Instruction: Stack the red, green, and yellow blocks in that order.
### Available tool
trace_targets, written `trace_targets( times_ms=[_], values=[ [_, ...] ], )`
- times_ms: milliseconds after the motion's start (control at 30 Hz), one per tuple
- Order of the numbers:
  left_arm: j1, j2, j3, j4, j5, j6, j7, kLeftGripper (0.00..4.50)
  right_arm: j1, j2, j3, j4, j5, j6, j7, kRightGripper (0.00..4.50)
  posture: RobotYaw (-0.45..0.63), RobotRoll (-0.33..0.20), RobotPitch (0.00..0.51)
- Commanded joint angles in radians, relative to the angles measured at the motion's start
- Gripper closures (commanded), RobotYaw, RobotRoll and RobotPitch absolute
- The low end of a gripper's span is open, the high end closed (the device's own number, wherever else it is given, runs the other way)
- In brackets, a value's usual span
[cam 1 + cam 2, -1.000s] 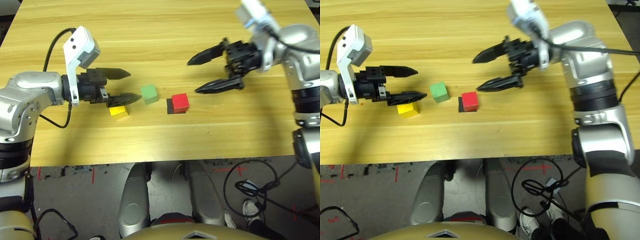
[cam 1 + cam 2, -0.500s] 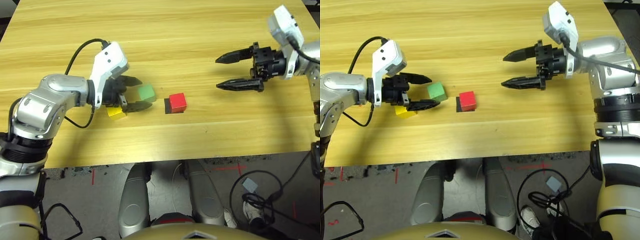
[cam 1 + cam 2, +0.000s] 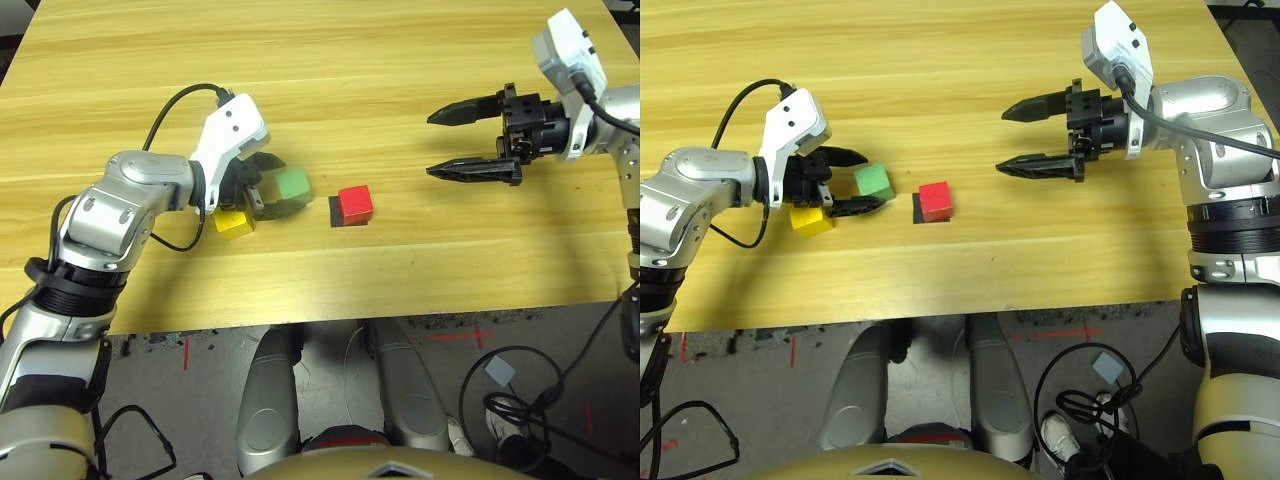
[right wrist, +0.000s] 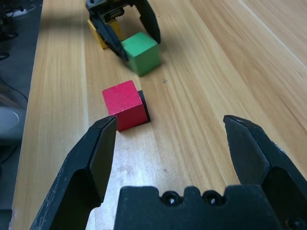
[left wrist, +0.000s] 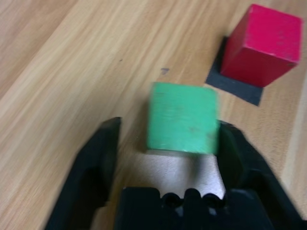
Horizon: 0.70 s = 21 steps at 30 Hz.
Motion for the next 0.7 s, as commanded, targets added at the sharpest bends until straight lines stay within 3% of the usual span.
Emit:
trace_targets(
  times_ms=[33, 233, 333, 467, 700],
  values=[
    [-0.01, -0.005, 0.015, -0.046, -0.004, 0.009, -0.005, 2.39, 0.005, 0.005, -0.018, 0.015, 0.006, -0.017, -0.005, 0.0, 0.11, -0.042, 0.343],
    [-0.147, 0.016, 0.017, -0.062, -0.033, 0.05, -0.06, 2.46, -0.003, 0.014, -0.014, 0.052, -0.004, -0.041, -0.011, 0.0, 0.13, -0.032, 0.336],
    [-0.291, -0.005, 0.001, -0.045, -0.059, 0.09, -0.108, 2.46, 0.003, 0.015, -0.004, 0.071, -0.011, -0.065, 0.002, 0.0, 0.13, -0.022, 0.335],
    [-0.396, -0.046, -0.028, -0.035, -0.094, 0.161, -0.136, 2.46, 0.021, 0.015, 0.005, 0.086, -0.015, -0.099, 0.027, 0.0, 0.13, -0.006, 0.335],
    [-0.452, -0.098, -0.072, -0.093, -0.148, 0.319, -0.125, 2.46, 0.081, 0.007, 0.005, 0.087, -0.021, -0.146, 0.07, 0.0, 0.1, 0.007, 0.339]
  ],
)
